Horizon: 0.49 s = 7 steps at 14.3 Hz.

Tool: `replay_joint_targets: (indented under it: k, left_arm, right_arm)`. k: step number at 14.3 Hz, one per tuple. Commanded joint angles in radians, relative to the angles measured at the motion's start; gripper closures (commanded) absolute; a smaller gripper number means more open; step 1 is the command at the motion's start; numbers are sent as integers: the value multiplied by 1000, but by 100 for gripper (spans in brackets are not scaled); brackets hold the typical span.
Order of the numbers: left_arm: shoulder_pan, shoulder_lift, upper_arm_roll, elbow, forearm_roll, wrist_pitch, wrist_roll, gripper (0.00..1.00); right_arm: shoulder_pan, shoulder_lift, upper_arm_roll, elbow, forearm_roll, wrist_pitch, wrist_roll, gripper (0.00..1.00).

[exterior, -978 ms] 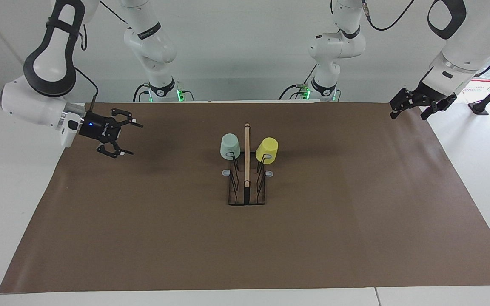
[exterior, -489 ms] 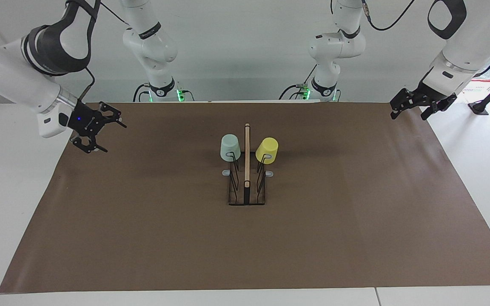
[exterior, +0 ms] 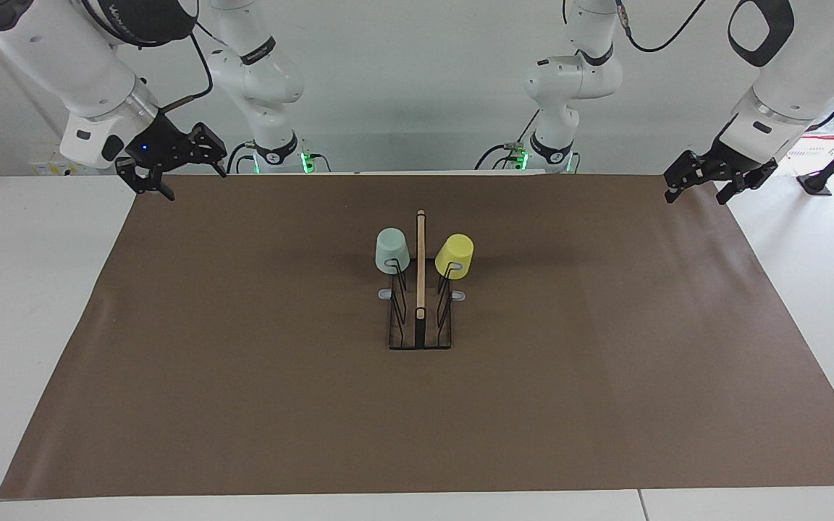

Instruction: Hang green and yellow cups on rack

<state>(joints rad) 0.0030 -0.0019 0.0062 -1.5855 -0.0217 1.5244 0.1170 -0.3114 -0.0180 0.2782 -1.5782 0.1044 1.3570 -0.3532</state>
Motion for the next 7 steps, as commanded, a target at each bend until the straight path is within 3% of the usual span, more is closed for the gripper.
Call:
replay_joint_targets:
  k: [1, 2, 5, 7]
  left_arm:
    - [6, -1, -8, 4, 9, -4, -11, 0]
    - [6, -1, -8, 4, 9, -4, -11, 0]
    - [6, -1, -8, 4, 9, -4, -11, 0]
    - [6, -1, -8, 4, 9, -4, -11, 0]
  right_arm:
    - [188, -31, -150, -46, -116, 2, 106, 0]
    - [271, -33, -216, -52, -139, 10, 190, 0]
    - [374, -49, -344, -82, -134, 2, 296, 0]
    - [400, -46, -375, -80, -135, 11, 296, 0]
